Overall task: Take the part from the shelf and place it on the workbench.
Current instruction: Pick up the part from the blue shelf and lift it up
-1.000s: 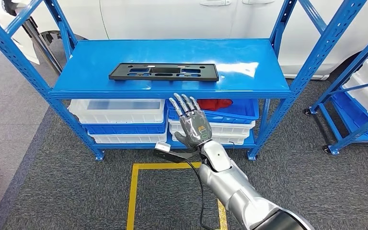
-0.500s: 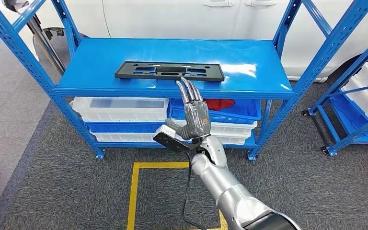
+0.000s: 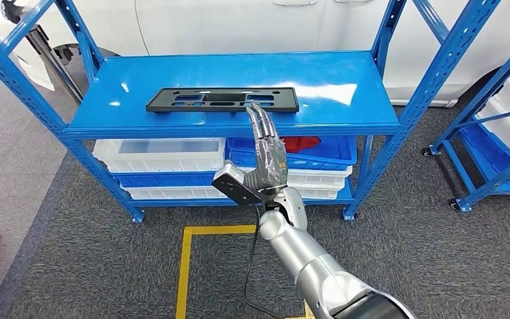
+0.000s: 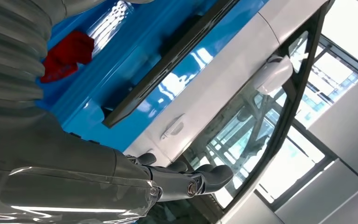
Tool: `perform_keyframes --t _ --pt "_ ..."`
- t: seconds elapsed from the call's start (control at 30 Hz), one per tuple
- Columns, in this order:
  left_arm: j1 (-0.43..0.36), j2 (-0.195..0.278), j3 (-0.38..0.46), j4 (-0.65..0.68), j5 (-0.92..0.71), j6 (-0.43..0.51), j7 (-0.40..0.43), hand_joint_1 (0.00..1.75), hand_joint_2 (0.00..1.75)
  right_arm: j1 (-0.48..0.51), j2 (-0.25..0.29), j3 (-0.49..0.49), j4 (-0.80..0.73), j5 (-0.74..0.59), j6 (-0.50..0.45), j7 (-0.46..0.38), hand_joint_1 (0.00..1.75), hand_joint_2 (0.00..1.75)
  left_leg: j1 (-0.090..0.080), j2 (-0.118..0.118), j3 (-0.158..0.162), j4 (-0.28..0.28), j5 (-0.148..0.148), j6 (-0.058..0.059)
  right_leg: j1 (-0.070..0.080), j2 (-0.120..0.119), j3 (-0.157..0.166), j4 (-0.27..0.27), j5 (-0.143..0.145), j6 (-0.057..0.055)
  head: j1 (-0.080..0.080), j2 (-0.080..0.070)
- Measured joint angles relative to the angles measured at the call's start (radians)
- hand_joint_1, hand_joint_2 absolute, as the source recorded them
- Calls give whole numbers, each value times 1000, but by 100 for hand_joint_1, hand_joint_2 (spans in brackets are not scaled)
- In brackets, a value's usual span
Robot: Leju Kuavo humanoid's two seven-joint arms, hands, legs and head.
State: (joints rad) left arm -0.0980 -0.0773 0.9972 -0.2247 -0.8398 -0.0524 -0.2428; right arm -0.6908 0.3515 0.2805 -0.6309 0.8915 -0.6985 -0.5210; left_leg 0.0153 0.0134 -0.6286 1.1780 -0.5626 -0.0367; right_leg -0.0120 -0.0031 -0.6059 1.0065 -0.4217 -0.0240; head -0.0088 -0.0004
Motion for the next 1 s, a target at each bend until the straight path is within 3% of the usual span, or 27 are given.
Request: perform_keyframes --t 0.07,0.1,0.17,0.23,0.27,0.4,0.47,0.53,0.57,0.6,0.63,0.7,0.77,0.83,0.9,0.93,1.0 --pt "3 0 1 0 -1 -1 1 0 0 5 1 0 -1 66 0 12 0 175 1 -2 -60 106 -27 -4 1 4 1 0 -1 -1 0 0" --pt "5 0 1 0 -2 -1 1 0 0 11 1 0 -6 118 0 21 0 175 2 -2 -68 109 -13 -5 1 6 2 1 -2 -1 0 0" --pt "5 0 1 0 -6 -1 3 0 0 23 1 -3 -30 252 0 50 0 175 5 -3 -23 -3 64 -3 0 12 7 2 -4 4 0 0" --pt "4 0 1 1 -10 0 4 0 0 35 1 -4 -68 412 0 100 0 175 4 -6 35 -130 116 4 3 16 8 5 -7 12 0 0" --pt "3 -1 0 1 -11 0 5 0 0 40 1 -4 -86 485 0 136 0 175 3 -8 48 -161 123 9 5 18 6 6 -8 18 0 0" --pt "2 -2 1 2 -12 5 10 0 0 47 -17 44 -128 647 -1 349 0 175 1 -9 46 -172 126 35 5 17 -3 18 -16 41 0 0" --pt "2 -2 2 2 -12 8 12 0 0 36 -44 110 -136 667 -1 466 0 175 2 -7 46 -175 130 48 3 13 -39 101 -68 48 0 0" --pt "2 -2 5 2 -12 10 12 0 0 29 -73 178 -137 672 -1 533 0 175 -3 -5 44 -175 130 54 3 12 -105 243 -133 51 0 0" --pt "3 -2 6 2 -11 10 12 0 0 29 -85 206 -137 673 -1 547 0 175 -5 -4 43 -174 130 55 3 12 -129 294 -147 51 0 0" --pt "3 -2 6 2 -11 10 12 0 0 29 -94 230 -137 674 -1 552 0 175 -7 -4 43 -174 130 55 4 12 -134 306 -142 50 0 0" --pt "3 -2 7 2 -11 10 13 0 0 28 -101 249 -137 674 -1 555 0 175 -9 -4 44 -173 129 56 5 11 -118 274 -118 46 0 0" --pt "3 -4 7 2 -11 10 13 0 0 22 -111 276 -137 674 -1 557 0 175 -12 -4 47 -172 128 56 9 9 -43 128 -52 34 0 0" --pt "2 -7 7 2 -11 10 13 0 0 16 -116 292 -137 674 -1 557 0 175 -15 -4 46 -171 127 51 16 4 7 24 -19 22 0 0" --pt "2 -8 7 2 -10 10 13 0 0 12 -122 303 -137 674 -1 559 0 175 -15 -4 45 -173 128 42 20 4 12 6 -16 16 0 0" --pt "2 -7 8 2 -10 10 13 0 0 10 -128 316 -137 674 -1 566 0 175 -15 -4 44 -167 121 33 13 4 18 -5 -11 7 0 0" --pt "1 -7 8 2 -11 10 12 0 0 7 -130 325 -137 674 -1 575 0 175 -15 -5 34 -142 104 28 9 4 22 -11 -8 2 0 0" --pt "2 -7 10 2 -11 10 12 0 0 2 -133 349 -134 674 -1 598 0 175 -10 -8 -14 -33 45 18 6 3 27 -17 -7 -4 0 0"
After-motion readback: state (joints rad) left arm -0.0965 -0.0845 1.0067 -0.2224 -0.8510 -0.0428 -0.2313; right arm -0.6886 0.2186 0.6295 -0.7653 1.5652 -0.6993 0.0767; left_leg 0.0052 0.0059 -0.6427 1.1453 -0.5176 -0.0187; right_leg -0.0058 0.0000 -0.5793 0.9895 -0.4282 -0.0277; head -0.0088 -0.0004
